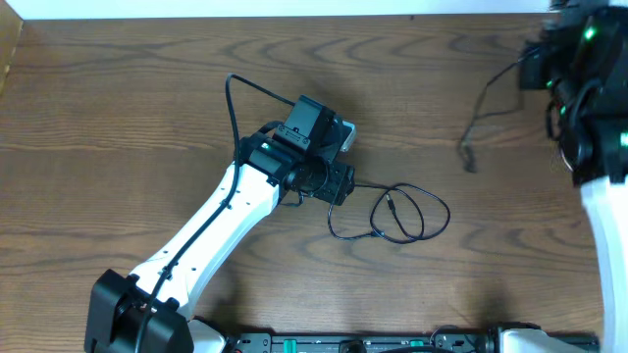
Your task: Untangle cables
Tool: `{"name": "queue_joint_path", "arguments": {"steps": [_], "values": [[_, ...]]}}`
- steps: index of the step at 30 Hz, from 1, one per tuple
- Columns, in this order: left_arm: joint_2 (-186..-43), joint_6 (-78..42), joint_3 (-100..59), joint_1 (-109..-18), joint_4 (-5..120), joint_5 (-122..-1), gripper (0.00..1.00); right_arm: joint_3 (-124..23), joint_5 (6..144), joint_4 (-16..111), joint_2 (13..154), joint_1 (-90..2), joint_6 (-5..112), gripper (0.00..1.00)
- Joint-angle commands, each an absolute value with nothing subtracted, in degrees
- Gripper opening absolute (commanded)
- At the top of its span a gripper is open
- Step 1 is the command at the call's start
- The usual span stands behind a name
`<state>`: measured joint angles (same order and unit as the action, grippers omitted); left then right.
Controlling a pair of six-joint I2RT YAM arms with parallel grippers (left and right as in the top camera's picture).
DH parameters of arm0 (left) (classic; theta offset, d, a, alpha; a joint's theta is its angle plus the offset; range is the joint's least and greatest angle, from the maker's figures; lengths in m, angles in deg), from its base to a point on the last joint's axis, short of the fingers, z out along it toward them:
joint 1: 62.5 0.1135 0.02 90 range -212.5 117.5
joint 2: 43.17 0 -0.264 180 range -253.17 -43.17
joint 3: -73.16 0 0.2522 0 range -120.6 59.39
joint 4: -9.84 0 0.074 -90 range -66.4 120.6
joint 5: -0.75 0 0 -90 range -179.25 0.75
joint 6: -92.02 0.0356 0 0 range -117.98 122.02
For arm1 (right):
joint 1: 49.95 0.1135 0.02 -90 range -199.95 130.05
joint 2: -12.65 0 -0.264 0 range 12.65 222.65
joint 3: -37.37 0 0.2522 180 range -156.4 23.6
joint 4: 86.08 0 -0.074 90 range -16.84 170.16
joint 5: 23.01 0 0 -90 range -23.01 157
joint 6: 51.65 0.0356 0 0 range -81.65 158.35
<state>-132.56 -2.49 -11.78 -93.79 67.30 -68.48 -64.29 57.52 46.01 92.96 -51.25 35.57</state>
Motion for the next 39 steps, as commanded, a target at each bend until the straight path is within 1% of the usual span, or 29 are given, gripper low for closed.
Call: {"name": "queue_joint_path", "arguments": {"steps": [1, 7, 12, 13, 14, 16, 17, 18, 20, 23, 26, 28, 29, 32, 35, 39], "values": [[-132.8, -3.0, -13.0, -93.8, 68.1, -67.8, 0.57, -64.5, 53.6, 47.5, 93.7, -57.7, 36.0, 0.01], [-132.8, -3.0, -13.0, -93.8, 68.5, -67.8, 0.56, -64.5, 53.6, 50.9, 94.0, -71.0, 44.0, 0.01], [-132.8, -3.0, -13.0, -93.8, 68.5, -67.8, 0.56, -64.4, 53.8, 50.0, 95.9, -78.4, 44.5, 0.01], [-132.8, -3.0, -13.0, -93.8, 68.5, -67.8, 0.56, -64.4, 53.8, 49.5, 96.4, -79.5, 45.6, 0.06], [-132.8, -3.0, -13.0, -93.8, 68.5, -67.8, 0.56, -64.4, 53.8, 48.8, 97.0, -80.6, 48.0, 0.19], [-132.8, -3.0, -13.0, -93.8, 68.7, -67.8, 0.56, -64.4, 55.8, 47.3, 97.9, -82.1, 51.6, 0.5], [-132.8, -3.0, -13.0, -93.8, 68.8, -67.8, 0.56, -64.4, 58.2, 46.9, 98.4, -82.7, 52.6, 0.62], [-132.8, -3.0, -13.0, -93.8, 69.0, -67.8, 0.56, -64.4, 61.3, 46.6, 98.9, -83.0, 53.0, 0.68], [-132.8, -3.0, -13.0, -93.8, 69.5, -68.9, 0.56, -64.4, 69.1, 45.8, 99.9, -83.3, 53.0, 0.69], [-132.8, -3.0, -13.0, -93.7, 70.4, -73.2, 0.56, -64.4, 77.5, 43.5, 101.0, -82.9, 52.9, 0.68], [-132.8, -5.5, -13.0, -93.3, 71.0, -77.0, 0.56, -64.4, 79.5, 40.4, 101.7, -81.6, 52.6, 0.69], [-132.8, -6.3, -13.0, -92.5, 71.4, -77.2, 0.56, -64.4, 78.4, 39.0, 102.3, -80.6, 51.6, 0.7], [-132.8, -6.6, -13.0, -92.1, 71.6, -77.3, 0.57, -64.4, 76.4, 38.3, 102.6, -80.1, 51.4, 0.69], [-132.8, -6.7, -13.0, -91.0, 72.9, -77.3, 0.56, -64.4, 67.4, 37.2, 103.4, -79.7, 52.1, 0.65], [-132.8, -6.7, -13.0, -90.5, 74.0, -77.3, 0.57, -64.4, 60.0, 36.3, 104.3, -80.4, 55.3, 0.65], [-132.8, -6.7, -13.0, -90.5, 74.1, -77.3, 0.56, -64.4, 58.1, 34.7, 105.8, -82.9, 57.2, 0.64]]}}
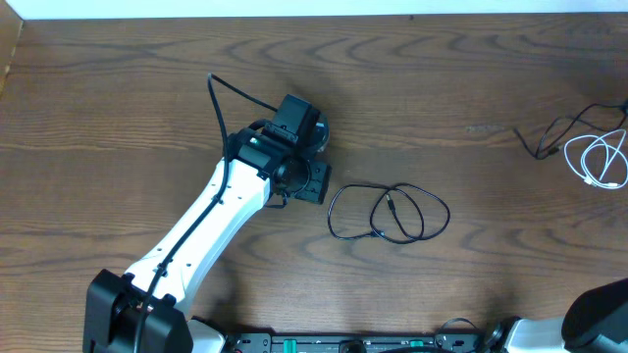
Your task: Untangle cables
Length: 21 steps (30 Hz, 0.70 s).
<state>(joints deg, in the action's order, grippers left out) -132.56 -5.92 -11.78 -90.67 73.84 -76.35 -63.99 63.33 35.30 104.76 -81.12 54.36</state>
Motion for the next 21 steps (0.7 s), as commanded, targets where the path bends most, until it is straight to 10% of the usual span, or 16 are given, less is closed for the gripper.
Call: {"name": "queue_joint_path", "arguments": {"steps": [1, 21], "values": [[-132.8, -6.7, -13.0, -90.5, 74.1, -77.3, 0.57, -64.4, 58.1, 34.3, 106.4, -83.6, 58.0, 0.64], [-132.8, -6.7, -13.0, -90.5, 74.1, -76.9, 0.56, -64.4, 62.0, 10.4, 129.8, -94.2, 63.1, 0.75]]}}
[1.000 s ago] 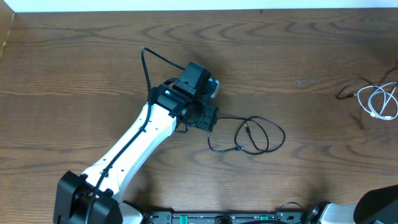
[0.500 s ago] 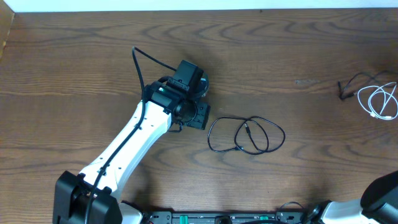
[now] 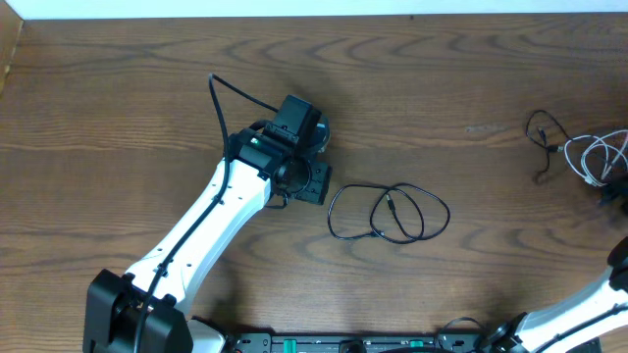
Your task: Untangle cables
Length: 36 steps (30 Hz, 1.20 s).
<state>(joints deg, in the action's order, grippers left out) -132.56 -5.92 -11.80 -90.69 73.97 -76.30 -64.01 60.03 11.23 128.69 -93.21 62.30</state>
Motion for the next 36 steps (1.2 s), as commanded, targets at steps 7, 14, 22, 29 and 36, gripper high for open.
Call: {"name": "queue_joint_path", "arguments": {"steps": [7, 14, 22, 29, 36], "values": [[-132.8, -6.7, -13.0, -90.5, 74.1, -76.9, 0.56, -64.5, 75.8, 8.9, 130.1, -95.0, 57.0, 0.84], [-132.8, -6.7, -13.0, -90.5, 74.1, -76.9, 0.56, -64.5, 89.6, 2.4, 129.1, -95.0, 51.0, 0.89], [-132.8, -6.7, -13.0, -90.5, 74.1, -76.9, 0.57, -64.5, 74.7, -3.3, 122.6, -95.1, 60.5, 0.95], [-132.8, -6.7, -13.0, -90.5, 74.1, -76.9, 0.56, -64.5, 58.0, -4.9, 114.1, -95.1, 77.0, 0.99], [-132.8, -6.7, -13.0, -90.5, 74.1, -76.9, 0.56, -64.5, 59.6, -2.4, 109.9, -95.5, 79.9, 0.99]]}}
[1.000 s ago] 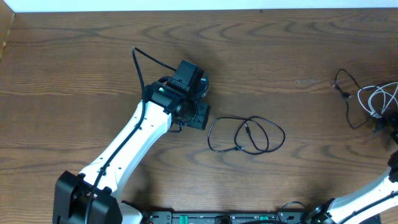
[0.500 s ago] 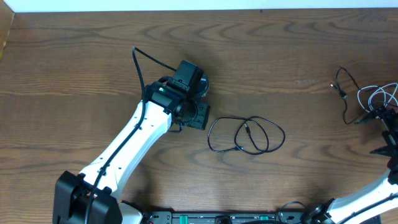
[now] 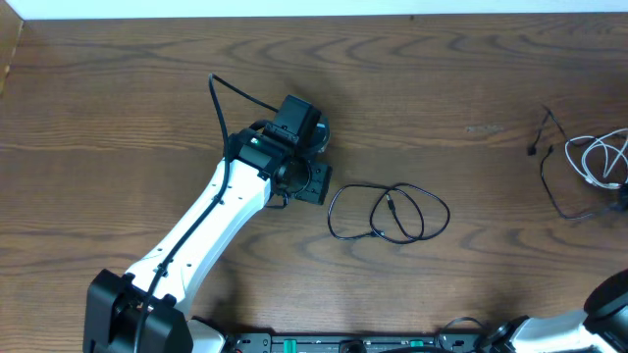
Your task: Untangle cables
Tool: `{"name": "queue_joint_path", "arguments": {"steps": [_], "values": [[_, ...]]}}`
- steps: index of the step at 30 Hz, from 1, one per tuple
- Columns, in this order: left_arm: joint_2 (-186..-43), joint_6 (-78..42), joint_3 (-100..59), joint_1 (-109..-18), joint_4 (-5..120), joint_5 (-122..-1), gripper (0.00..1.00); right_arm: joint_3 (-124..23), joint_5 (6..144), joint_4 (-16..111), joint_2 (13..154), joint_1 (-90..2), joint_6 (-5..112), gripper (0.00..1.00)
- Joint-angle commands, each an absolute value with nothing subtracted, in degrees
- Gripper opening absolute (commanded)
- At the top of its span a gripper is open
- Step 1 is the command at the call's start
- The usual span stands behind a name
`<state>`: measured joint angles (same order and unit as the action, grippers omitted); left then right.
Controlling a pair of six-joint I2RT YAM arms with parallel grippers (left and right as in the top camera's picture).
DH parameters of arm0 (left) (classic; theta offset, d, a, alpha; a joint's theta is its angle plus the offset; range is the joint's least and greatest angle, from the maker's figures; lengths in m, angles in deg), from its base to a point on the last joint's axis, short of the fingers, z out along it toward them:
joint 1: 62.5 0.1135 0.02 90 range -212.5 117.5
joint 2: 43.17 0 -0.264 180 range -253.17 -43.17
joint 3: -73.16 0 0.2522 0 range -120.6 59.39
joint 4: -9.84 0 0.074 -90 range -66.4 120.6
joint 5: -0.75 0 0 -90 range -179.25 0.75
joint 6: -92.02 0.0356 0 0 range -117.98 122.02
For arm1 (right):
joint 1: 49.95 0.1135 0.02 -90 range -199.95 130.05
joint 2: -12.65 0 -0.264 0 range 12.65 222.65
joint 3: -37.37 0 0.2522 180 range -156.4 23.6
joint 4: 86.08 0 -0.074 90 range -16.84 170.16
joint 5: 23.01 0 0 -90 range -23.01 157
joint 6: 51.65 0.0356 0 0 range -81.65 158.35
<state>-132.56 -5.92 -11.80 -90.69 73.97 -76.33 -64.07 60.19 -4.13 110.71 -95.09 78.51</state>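
Observation:
A thin black cable [image 3: 389, 212] lies in loose overlapping loops at the middle of the table. My left gripper [image 3: 316, 183] rests just left of the coil, apart from it, and looks open with nothing in it. At the far right a second thin black cable [image 3: 548, 181] runs from a small plug down and across to the right edge. A white coiled cable [image 3: 599, 157] lies beside it, crossing it near the edge. My right gripper is out of view; only a blurred part of the right arm [image 3: 610, 299] shows at the bottom right.
The brown wooden table [image 3: 147, 98] ends at a pale wall along the back. The left arm's own black lead [image 3: 224, 108] arches up behind its wrist. A black rail [image 3: 353, 343] runs along the front edge.
The black cable at the far right was bunched up; now it lies drawn out toward the right edge. A dark shape at that edge is gone. The left arm and middle coil are unchanged.
At first my left gripper was at the left end of the middle coil, and the right arm held a black cable at the back right. Then the left gripper stood back from the coil, and black and white cables lay at the right edge. The black one has since spread out.

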Motion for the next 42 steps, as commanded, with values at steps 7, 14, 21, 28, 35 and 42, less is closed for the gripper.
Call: {"name": "queue_joint_path", "arguments": {"steps": [7, 14, 21, 28, 35, 42], "values": [[-132.8, -7.1, -13.0, -90.5, 73.4, -76.9, 0.53, -64.4, 74.6, 0.7, 110.1, -91.4, 59.7, 0.99], [-130.7, -13.3, -13.0, -89.3, 71.3, -79.1, 0.52, -64.4, 89.3, 2.8, 110.1, -80.2, 43.9, 0.99], [-127.1, -20.2, -13.0, -84.0, 73.5, -83.9, 0.53, -62.8, 85.3, 4.8, 110.1, -63.9, 39.9, 0.99], [-126.6, -24.0, -13.0, -77.0, 77.4, -84.6, 0.53, -55.1, 84.9, 12.9, 110.1, -47.5, 43.0, 0.99], [-126.6, -25.3, -13.0, -72.9, 79.3, -83.3, 0.53, -44.0, 84.4, 30.8, 110.1, -32.6, 49.1, 0.99], [-126.6, -25.3, -13.0, -72.9, 79.7, -83.3, 0.53, -41.9, 68.6, 39.9, 110.3, -19.4, 53.7, 0.99]]}}
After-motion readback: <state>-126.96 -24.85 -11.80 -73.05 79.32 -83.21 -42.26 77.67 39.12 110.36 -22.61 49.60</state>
